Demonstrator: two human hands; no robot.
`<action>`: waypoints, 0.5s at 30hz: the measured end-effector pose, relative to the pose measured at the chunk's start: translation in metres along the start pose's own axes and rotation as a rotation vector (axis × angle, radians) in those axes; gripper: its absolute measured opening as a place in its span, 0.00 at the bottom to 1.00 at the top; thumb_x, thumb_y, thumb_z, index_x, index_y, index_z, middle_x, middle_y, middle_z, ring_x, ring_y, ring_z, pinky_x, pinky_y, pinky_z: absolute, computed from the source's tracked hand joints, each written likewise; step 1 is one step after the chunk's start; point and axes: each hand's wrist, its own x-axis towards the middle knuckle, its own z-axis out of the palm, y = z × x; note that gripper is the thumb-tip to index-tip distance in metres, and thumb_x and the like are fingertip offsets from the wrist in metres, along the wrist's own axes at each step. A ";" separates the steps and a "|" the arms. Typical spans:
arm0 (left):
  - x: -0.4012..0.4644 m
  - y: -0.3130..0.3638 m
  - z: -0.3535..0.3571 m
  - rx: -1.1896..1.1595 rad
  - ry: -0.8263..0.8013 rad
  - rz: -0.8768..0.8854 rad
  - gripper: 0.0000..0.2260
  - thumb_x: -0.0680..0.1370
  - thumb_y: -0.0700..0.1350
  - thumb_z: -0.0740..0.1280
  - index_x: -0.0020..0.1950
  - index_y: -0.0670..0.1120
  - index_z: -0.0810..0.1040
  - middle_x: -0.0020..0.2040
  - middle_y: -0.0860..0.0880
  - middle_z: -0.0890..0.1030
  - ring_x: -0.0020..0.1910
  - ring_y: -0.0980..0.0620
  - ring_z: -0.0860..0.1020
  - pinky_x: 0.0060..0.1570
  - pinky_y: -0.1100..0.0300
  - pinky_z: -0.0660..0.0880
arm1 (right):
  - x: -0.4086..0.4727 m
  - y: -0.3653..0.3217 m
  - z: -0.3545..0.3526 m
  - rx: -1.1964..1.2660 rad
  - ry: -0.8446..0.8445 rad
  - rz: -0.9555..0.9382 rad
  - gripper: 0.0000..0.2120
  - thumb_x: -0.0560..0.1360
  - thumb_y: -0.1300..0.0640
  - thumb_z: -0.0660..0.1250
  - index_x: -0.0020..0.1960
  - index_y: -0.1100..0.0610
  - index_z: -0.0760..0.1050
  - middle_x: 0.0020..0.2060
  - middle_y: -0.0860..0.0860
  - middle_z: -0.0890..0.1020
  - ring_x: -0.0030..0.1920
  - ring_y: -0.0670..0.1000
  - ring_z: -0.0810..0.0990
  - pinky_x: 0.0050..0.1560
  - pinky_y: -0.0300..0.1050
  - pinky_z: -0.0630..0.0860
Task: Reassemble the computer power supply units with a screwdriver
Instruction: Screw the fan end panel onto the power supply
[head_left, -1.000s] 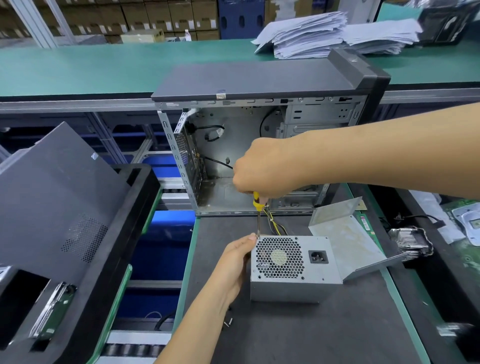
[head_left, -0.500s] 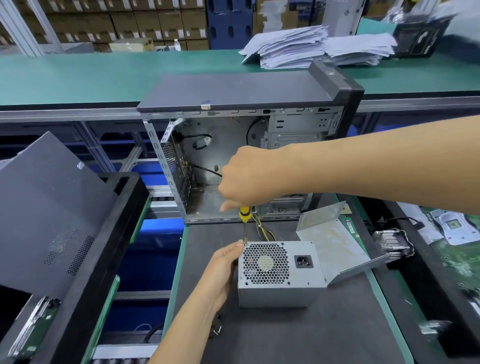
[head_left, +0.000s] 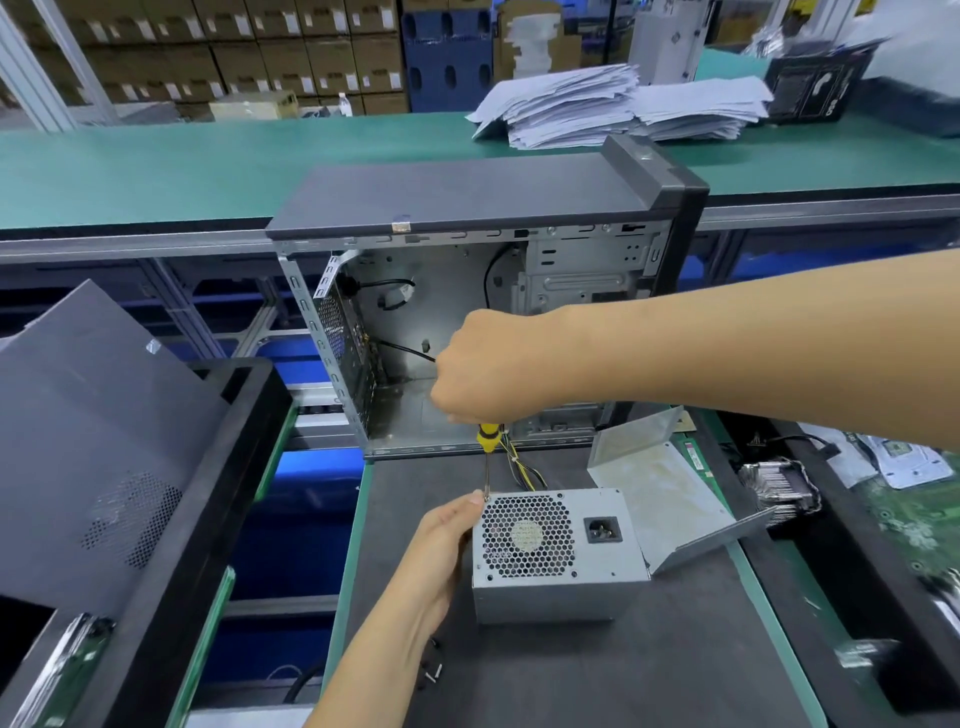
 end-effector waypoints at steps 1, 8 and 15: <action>0.000 0.000 0.000 -0.006 0.002 0.003 0.14 0.82 0.44 0.61 0.48 0.43 0.86 0.53 0.40 0.84 0.53 0.44 0.83 0.59 0.50 0.76 | 0.002 -0.001 0.001 0.003 -0.031 0.013 0.16 0.83 0.51 0.54 0.40 0.58 0.61 0.36 0.52 0.69 0.36 0.55 0.69 0.34 0.43 0.63; 0.001 0.001 0.000 -0.022 0.003 0.009 0.13 0.82 0.44 0.61 0.50 0.43 0.85 0.53 0.40 0.84 0.55 0.43 0.81 0.61 0.49 0.73 | -0.007 0.005 0.000 -0.072 -0.057 -0.230 0.13 0.75 0.62 0.64 0.57 0.57 0.65 0.53 0.56 0.67 0.29 0.54 0.66 0.25 0.47 0.59; 0.001 -0.002 -0.001 -0.009 -0.019 0.019 0.14 0.82 0.45 0.61 0.57 0.38 0.82 0.55 0.40 0.84 0.59 0.41 0.80 0.64 0.48 0.71 | -0.001 0.001 0.000 -0.102 -0.111 -0.094 0.20 0.82 0.48 0.53 0.37 0.58 0.66 0.30 0.51 0.69 0.35 0.56 0.71 0.34 0.44 0.65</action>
